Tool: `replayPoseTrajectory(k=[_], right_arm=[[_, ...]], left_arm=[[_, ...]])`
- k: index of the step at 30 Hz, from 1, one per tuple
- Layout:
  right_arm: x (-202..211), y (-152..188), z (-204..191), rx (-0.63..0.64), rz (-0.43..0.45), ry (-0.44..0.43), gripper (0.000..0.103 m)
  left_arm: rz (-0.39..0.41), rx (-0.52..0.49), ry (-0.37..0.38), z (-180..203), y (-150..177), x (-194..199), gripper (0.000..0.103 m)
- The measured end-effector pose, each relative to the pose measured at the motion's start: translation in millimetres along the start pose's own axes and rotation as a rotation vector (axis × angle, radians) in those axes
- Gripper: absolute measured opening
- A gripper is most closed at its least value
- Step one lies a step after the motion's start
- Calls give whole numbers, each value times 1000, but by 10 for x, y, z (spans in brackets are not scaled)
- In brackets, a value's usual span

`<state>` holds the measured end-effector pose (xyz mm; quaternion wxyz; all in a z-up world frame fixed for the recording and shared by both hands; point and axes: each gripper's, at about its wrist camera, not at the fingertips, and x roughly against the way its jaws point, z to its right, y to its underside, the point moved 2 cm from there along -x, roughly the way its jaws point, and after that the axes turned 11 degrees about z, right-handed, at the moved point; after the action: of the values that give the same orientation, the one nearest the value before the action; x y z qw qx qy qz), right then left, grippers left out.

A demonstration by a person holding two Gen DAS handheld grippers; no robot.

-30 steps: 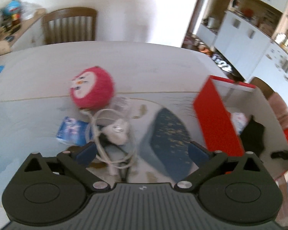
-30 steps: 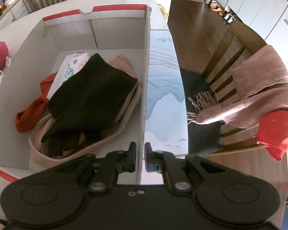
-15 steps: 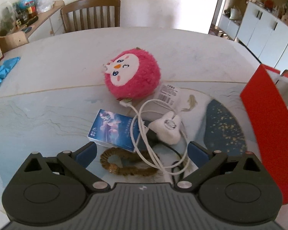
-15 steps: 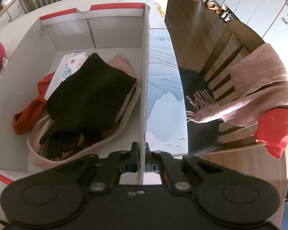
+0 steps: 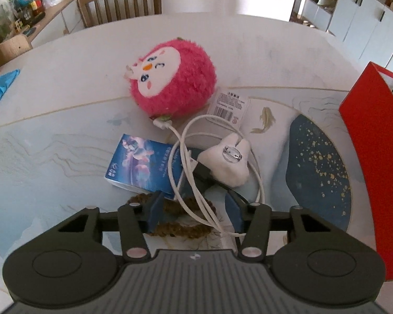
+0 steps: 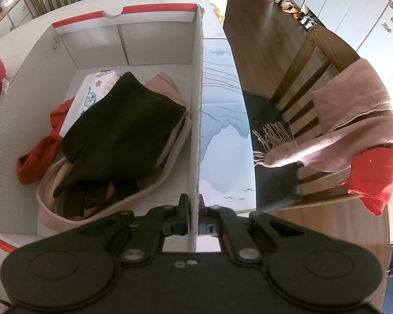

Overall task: Organize objects
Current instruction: 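Close the left gripper on the white cable, then lift the white cable with the left gripper and carry it into the box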

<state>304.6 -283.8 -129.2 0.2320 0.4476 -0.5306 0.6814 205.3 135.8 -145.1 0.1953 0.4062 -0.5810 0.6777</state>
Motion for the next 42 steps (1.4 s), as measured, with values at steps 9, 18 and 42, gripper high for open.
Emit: replayPoseTrajectory(k=[9, 18, 42], right_arm=[[9, -2, 2, -1, 4, -4, 3], [10, 5, 1, 3, 9, -10, 3], [63, 15, -4, 20, 27, -29, 2]], left_arm=[[-42, 30, -11, -12, 4, -69, 14], [3, 62, 2, -74, -64, 155, 8], [168, 38, 202, 454, -383, 1188, 5]])
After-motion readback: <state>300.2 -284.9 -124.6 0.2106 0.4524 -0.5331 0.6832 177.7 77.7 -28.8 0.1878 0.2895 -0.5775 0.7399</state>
